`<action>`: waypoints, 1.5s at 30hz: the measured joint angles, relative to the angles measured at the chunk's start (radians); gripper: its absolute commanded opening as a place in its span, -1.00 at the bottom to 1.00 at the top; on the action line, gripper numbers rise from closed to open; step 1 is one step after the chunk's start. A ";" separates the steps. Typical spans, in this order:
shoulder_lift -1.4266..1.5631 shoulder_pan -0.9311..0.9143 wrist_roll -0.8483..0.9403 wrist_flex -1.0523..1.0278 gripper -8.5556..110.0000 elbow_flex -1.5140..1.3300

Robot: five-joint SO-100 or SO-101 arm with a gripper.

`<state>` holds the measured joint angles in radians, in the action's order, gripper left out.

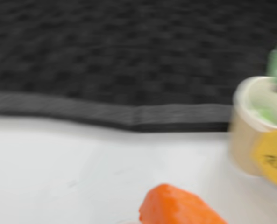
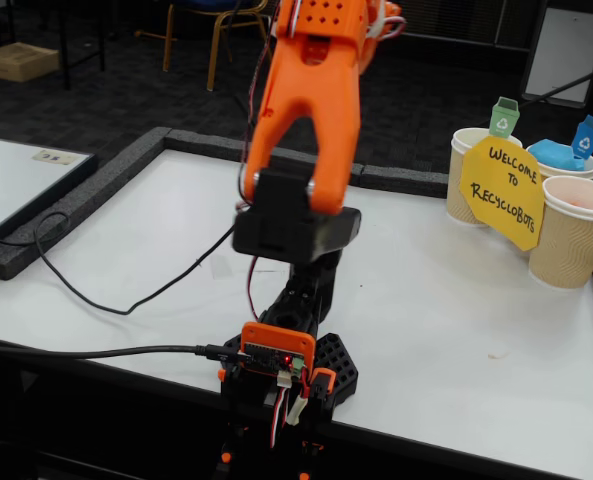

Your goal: Sort rubbish by color.

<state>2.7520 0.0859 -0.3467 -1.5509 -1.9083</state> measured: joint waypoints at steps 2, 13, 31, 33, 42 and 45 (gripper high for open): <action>-0.003 0.067 0.000 0.000 -0.85 -0.018; -0.005 0.370 0.000 -0.029 -0.85 -0.077; -0.005 -0.011 0.000 -0.035 -0.85 -0.107; -0.005 -0.112 0.000 -0.035 -0.85 -0.121; -0.005 -0.580 0.000 -0.018 -0.85 -0.147; -0.005 -0.670 0.000 -0.017 -0.85 -0.147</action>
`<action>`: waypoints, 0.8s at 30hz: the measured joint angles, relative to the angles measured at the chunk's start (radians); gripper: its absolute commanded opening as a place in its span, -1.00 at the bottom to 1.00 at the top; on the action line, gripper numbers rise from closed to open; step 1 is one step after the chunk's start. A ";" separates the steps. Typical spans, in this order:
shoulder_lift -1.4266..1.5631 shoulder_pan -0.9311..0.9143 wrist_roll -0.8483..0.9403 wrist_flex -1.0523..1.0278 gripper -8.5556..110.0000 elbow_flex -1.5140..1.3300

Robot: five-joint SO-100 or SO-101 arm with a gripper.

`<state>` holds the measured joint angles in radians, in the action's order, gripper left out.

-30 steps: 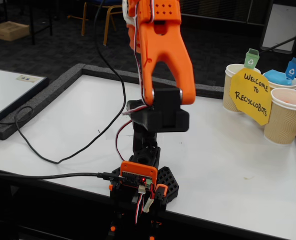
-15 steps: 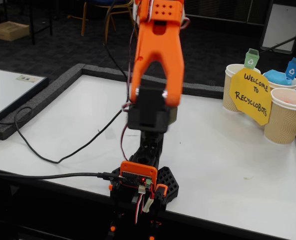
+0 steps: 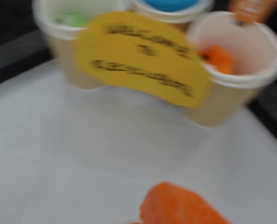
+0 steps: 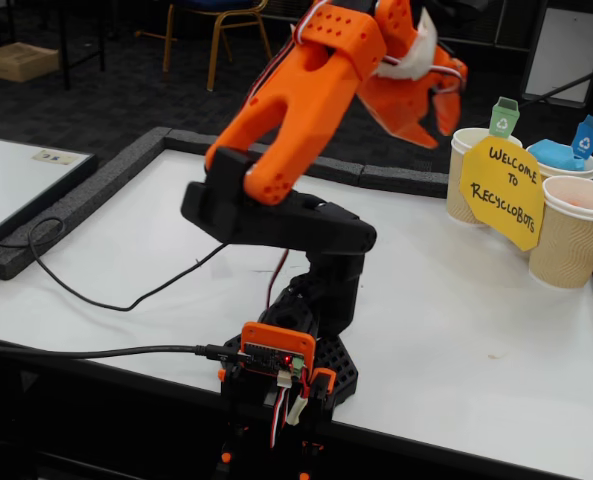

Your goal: Sort rubbish by color.

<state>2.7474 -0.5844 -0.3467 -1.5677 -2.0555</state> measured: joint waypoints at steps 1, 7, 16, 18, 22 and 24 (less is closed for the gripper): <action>0.000 -0.023 0.000 0.000 -0.85 0.000; 0.000 -0.137 0.000 0.000 -0.85 0.000; 0.000 -0.331 0.000 0.000 -0.85 0.000; 0.000 -0.383 0.000 0.000 -0.85 0.000; 0.000 -0.499 0.000 0.025 -0.85 -0.005; 0.000 -0.555 0.000 0.046 -0.85 -0.018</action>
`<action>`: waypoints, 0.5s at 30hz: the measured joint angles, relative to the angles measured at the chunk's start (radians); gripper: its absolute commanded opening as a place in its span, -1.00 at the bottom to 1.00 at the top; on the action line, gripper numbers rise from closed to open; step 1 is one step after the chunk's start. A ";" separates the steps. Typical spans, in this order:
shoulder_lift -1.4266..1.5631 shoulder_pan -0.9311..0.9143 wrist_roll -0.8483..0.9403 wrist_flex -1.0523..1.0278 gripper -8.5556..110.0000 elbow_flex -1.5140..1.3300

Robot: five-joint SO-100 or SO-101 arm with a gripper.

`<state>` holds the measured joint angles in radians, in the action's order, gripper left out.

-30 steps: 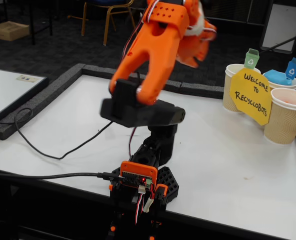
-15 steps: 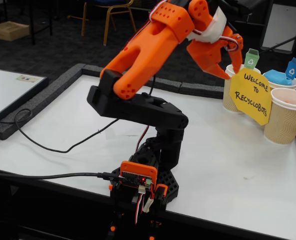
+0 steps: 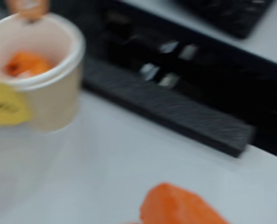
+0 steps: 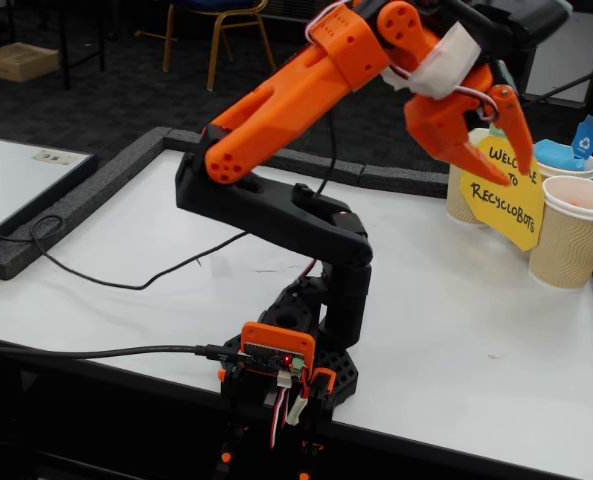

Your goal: Sort rubbish by color.

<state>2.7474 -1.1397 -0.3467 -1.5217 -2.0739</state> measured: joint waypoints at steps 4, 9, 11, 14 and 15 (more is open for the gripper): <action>0.000 -0.101 0.000 0.032 -0.85 -0.029; 0.000 -0.190 0.000 0.087 -0.85 -0.055; 0.000 -0.204 0.000 0.091 -0.85 -0.055; 0.000 -0.209 0.000 0.091 -0.85 -0.055; 0.000 -0.209 0.000 0.091 -0.85 -0.055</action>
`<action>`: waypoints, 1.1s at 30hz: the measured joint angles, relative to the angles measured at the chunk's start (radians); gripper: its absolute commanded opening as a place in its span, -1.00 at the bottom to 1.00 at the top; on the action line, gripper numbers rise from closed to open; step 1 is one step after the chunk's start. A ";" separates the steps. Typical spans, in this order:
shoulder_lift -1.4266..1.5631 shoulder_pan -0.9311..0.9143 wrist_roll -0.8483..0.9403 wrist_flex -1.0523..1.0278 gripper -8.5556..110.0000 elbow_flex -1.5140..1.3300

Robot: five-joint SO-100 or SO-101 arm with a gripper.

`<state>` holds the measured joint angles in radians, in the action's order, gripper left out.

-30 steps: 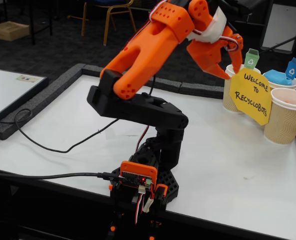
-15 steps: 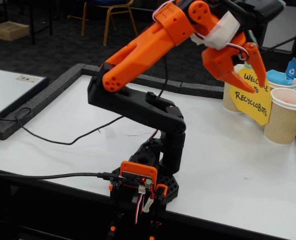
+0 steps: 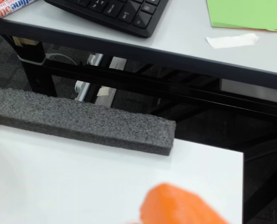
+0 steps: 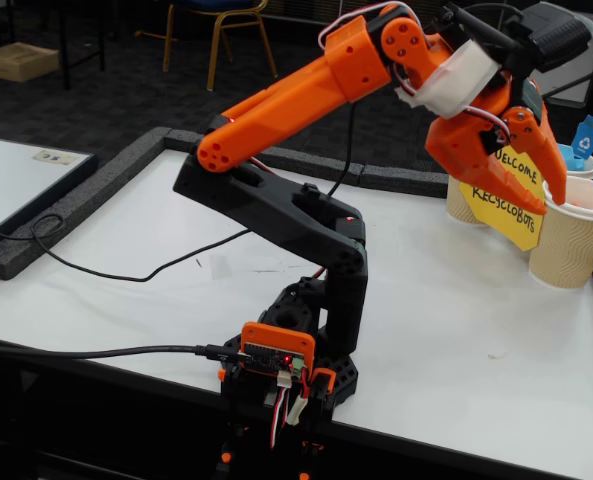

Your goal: Sort rubbish by color.

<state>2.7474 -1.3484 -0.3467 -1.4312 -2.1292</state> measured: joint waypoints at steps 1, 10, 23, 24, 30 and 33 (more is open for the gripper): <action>0.000 0.000 0.000 0.000 -0.85 0.000; -0.002 0.123 0.000 -0.048 -0.85 -0.018; -0.002 0.462 0.000 -0.057 -0.85 -0.018; -0.002 0.488 0.000 -0.057 -0.85 -0.018; -0.002 0.669 0.000 -0.057 -0.85 -0.018; -0.002 0.758 0.000 -0.057 -0.85 -0.018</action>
<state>2.7458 -0.5906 -0.3467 -1.4880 -2.1476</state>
